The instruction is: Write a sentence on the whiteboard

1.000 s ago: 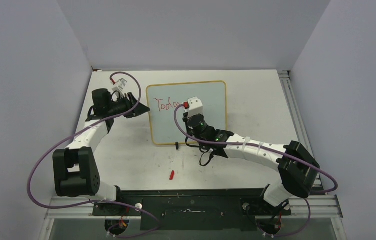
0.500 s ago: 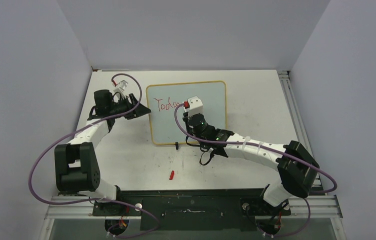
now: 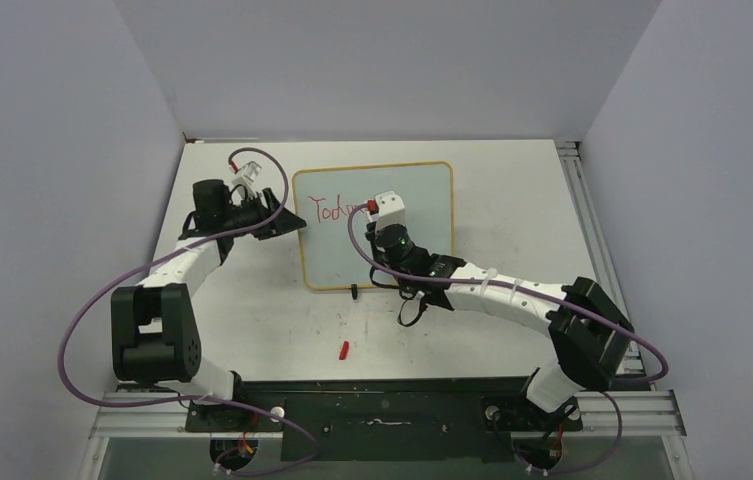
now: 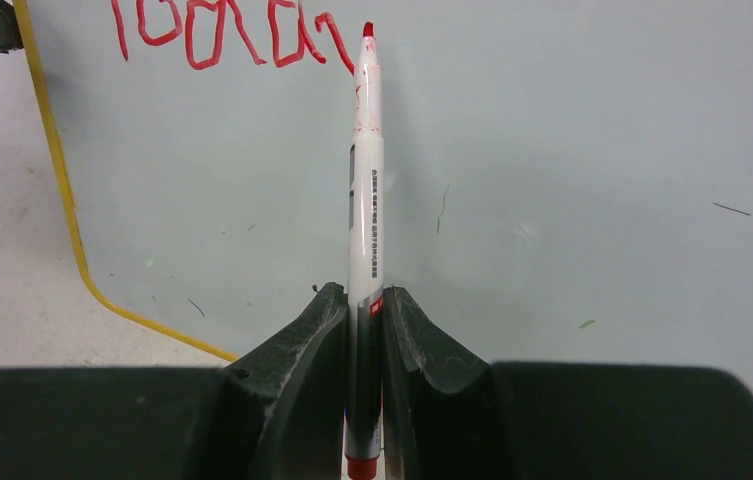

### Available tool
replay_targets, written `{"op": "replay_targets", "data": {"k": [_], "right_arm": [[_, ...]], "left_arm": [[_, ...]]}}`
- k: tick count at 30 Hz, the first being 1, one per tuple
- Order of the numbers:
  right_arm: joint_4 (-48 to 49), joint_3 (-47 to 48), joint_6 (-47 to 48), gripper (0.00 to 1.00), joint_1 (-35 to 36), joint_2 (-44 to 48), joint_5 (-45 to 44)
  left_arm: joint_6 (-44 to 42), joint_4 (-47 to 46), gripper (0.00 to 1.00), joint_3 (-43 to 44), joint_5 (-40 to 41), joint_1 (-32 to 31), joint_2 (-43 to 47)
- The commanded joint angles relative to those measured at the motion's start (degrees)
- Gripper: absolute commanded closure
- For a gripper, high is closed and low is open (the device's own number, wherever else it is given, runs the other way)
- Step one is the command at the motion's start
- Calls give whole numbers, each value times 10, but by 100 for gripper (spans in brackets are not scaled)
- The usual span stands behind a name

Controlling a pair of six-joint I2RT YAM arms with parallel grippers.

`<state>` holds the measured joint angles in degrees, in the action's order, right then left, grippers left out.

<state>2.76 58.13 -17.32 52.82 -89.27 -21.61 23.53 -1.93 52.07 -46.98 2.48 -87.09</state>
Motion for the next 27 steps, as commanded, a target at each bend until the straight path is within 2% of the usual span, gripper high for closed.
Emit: {"op": "replay_targets", "data": {"k": [1,9,18,27], "right_arm": [[3,36,-10,95,-5,-12,1],[1,34,-16,95,-9,-8,-5],[1,29,-18,95,-10,-7,-4],[-2,35,-22,95,-13,-15,-1]], "left_arm": [[-7,-11,55,11,-17,-7,2],[-8,-13,56,10,-18,-11,3],[-13,4,55,11,21,-8,4],[-9,-2,54,12,2,-16,-6]]}}
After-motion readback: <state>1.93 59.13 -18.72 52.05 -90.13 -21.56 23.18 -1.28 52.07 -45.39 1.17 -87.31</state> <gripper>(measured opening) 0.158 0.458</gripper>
